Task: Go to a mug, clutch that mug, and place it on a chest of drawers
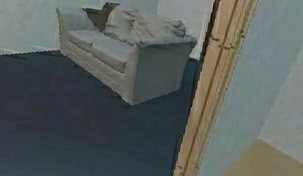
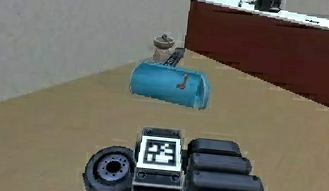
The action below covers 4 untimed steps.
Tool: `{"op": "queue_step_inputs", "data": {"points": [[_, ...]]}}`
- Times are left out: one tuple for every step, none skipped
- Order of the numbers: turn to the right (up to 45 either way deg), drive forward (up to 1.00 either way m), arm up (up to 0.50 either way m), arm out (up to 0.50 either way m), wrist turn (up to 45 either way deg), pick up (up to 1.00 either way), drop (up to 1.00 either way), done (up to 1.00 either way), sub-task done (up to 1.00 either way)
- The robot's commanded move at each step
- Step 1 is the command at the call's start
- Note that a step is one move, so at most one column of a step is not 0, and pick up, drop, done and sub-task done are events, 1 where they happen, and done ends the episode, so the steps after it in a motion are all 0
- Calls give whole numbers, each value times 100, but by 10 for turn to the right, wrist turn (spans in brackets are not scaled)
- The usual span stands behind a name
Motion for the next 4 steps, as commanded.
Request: {"op": "queue_step_inputs", "data": {"points": [[180, 0, 0, 0, 0, 0, 0, 0, 0], [0, 30, 0, 0, 0, 0, 0, 0, 0], [-450, 0, 0, 0, 0, 0, 0, 0, 0], [-150, 0, 0, 0, 0, 0, 0, 0, 0]]}}
